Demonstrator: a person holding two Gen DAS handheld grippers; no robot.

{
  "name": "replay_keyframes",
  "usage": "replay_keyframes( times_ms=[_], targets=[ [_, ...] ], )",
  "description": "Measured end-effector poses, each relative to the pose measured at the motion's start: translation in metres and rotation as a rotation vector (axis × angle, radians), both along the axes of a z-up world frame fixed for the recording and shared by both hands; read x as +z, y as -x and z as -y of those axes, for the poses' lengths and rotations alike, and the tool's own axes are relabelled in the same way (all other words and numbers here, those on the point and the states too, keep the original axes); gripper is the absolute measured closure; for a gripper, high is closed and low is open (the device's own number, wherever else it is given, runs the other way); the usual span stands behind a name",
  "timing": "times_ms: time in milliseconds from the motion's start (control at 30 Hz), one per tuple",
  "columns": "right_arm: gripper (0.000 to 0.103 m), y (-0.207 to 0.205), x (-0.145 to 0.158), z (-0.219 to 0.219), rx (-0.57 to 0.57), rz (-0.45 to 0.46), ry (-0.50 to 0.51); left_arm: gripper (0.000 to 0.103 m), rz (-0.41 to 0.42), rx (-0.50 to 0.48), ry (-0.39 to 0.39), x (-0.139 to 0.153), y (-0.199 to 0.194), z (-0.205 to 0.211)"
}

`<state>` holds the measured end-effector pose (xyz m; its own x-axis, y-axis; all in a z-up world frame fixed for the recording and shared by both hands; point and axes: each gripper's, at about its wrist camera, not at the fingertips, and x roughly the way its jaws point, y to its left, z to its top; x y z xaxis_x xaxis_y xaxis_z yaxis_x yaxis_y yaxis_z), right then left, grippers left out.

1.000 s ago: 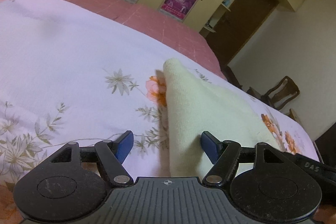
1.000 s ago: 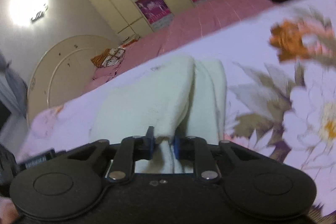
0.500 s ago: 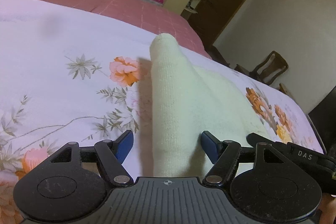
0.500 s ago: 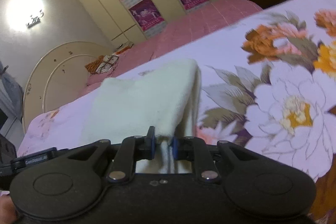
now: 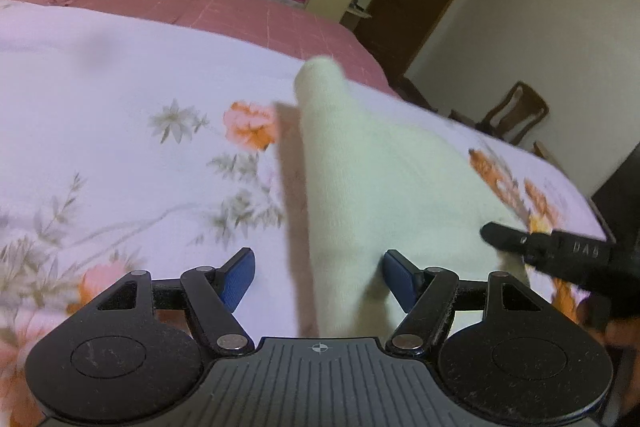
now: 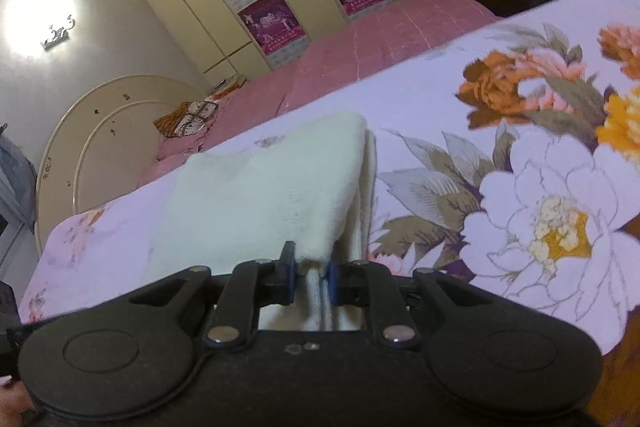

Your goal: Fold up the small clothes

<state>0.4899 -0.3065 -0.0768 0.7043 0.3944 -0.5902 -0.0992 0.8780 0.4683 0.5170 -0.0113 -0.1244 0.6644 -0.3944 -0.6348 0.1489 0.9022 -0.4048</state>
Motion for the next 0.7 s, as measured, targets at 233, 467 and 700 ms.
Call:
replay_keyframes(
  times_ms=[233,467,700],
  targets=[
    [0.082,0.006,0.003,0.008,-0.046,0.034,-0.006,0.033,0.105,0.046,-0.001,0.021,-0.002,-0.002],
    [0.082,-0.009,0.019,-0.007,-0.048,0.141,0.093,0.033,0.032,0.149,0.045,0.011,-0.056,-0.002],
    [0.088,-0.030,-0.005,-0.030,0.058,0.089,0.284,0.030,0.065,0.168,0.033,0.007,-0.055,-0.001]
  ],
)
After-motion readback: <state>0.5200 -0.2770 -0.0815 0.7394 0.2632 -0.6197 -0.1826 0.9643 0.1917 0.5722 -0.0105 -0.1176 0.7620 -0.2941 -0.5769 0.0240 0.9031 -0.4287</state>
